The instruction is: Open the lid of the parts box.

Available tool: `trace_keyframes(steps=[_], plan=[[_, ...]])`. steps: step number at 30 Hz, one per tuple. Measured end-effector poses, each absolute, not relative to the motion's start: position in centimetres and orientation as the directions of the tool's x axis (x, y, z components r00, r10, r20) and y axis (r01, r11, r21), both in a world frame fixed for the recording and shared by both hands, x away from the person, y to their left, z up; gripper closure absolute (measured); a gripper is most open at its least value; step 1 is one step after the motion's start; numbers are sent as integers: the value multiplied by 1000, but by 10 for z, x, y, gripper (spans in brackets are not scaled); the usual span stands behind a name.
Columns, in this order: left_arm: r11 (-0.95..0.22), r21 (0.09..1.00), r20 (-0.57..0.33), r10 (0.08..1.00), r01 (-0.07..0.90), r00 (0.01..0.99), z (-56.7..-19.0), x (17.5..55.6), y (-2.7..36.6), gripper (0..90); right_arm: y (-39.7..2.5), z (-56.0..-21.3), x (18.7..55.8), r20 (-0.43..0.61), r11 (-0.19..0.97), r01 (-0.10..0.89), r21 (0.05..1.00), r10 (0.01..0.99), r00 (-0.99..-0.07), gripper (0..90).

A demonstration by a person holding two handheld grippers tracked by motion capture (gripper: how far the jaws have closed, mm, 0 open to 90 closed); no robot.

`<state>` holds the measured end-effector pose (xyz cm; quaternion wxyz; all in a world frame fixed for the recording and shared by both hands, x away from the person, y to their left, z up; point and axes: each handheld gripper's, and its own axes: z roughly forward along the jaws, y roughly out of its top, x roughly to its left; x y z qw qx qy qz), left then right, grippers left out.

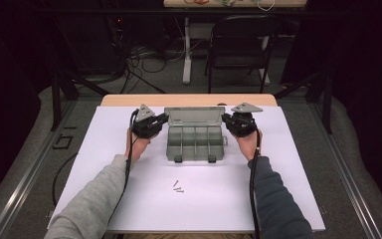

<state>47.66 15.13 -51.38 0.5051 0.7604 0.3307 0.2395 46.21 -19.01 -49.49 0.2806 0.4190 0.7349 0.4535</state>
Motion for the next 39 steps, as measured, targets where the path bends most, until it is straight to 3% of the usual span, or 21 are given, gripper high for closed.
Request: trace_keyframes(steps=[39], plan=[[-344, 872, 40, 760, 349, 648, -538, 499, 145, 816, -184, -522, 493, -1, 230, 473, 851, 900, -435, 798]])
